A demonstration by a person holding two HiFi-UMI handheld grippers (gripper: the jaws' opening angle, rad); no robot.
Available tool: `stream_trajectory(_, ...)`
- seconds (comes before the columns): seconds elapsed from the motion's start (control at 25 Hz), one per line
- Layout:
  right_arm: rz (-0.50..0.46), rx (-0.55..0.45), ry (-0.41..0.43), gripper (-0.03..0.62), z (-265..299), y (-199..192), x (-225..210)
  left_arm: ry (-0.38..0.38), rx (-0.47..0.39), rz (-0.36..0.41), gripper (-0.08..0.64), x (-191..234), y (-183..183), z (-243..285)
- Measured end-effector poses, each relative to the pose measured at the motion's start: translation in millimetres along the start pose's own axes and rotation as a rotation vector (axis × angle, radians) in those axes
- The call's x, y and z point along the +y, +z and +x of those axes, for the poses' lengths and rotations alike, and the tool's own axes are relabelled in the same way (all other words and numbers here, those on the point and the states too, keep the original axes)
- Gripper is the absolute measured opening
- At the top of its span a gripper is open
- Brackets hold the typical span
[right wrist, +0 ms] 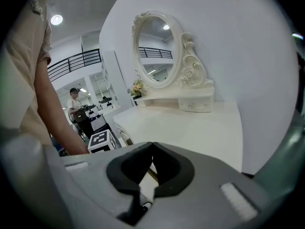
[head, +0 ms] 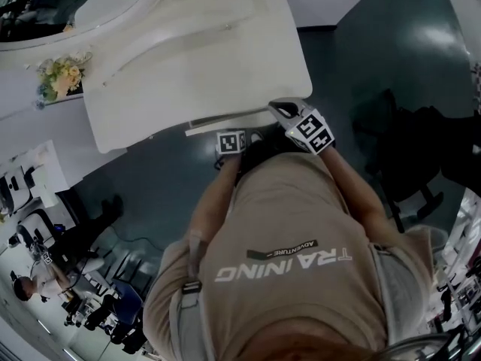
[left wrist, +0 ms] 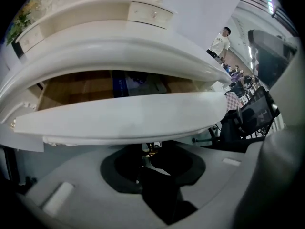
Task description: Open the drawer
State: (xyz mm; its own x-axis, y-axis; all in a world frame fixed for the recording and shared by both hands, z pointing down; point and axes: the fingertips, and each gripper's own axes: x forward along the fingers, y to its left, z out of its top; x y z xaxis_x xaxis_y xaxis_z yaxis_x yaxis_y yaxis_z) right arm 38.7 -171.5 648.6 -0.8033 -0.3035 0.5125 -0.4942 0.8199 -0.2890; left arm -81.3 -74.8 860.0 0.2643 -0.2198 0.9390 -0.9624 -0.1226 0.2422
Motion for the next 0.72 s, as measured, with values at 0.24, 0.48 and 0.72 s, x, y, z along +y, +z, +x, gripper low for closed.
stream_trajectory(0.24, -0.023, 0.043, -0.073, 0.003, 2.7, 1.9, 38.8, 0.005, 0.002, 0.03, 0.129, 13.5, -10.5, -10.5)
stream_trajectory(0.48, 0.04, 0.054, -0.143, 0.003, 5.8, -8.4, 79.2, -0.041, -0.049, 0.082, 0.129, 20.7, -15.2, -21.5)
stream_trajectory(0.72, 0.1, 0.049, -0.224, 0.003, -8.2, -25.9, 99.8, -0.071, -0.068, 0.084, 0.129, 14.4, -27.4, -20.3)
